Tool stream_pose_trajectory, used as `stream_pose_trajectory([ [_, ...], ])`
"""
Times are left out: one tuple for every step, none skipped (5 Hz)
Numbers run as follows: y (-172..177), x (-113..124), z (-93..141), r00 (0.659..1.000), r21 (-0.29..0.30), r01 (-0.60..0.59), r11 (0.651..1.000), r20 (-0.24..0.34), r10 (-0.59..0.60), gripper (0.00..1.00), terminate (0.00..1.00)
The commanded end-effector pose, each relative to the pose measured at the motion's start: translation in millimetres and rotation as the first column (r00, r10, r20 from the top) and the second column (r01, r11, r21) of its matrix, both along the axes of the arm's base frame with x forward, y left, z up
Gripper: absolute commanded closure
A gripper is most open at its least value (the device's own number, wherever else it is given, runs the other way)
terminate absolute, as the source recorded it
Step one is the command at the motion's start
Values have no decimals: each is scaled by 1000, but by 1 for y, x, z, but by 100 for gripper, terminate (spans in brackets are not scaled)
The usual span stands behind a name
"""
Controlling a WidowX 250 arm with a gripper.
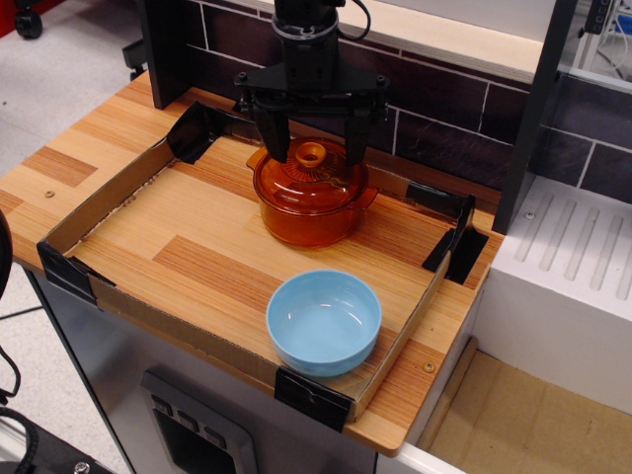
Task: Take lid off pot
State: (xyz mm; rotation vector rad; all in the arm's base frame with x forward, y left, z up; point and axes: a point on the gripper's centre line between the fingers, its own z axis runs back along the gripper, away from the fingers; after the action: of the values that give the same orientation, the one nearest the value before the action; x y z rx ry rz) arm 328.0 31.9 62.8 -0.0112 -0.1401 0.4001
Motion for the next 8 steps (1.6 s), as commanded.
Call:
stream_pose_trajectory([
  [1,7,12,998,32,-17,999,67,15,100,0],
  [2,8,10,998,42,-17,999,68,14,100,0],
  [-3,9,25,996,22,-21,1000,85,19,100,0],
  [-8,9,54,994,-25,-34,999,101,36,100,0],
  [-6,3,76,993,-59,-33,998,113,39,100,0],
  [4,-11,87,993,-68,-5,998,121,14,100,0],
  [21,-34,89,993,-59,40,997,110,-33,100,0],
  [41,-58,81,993,-49,80,996,87,-76,100,0],
])
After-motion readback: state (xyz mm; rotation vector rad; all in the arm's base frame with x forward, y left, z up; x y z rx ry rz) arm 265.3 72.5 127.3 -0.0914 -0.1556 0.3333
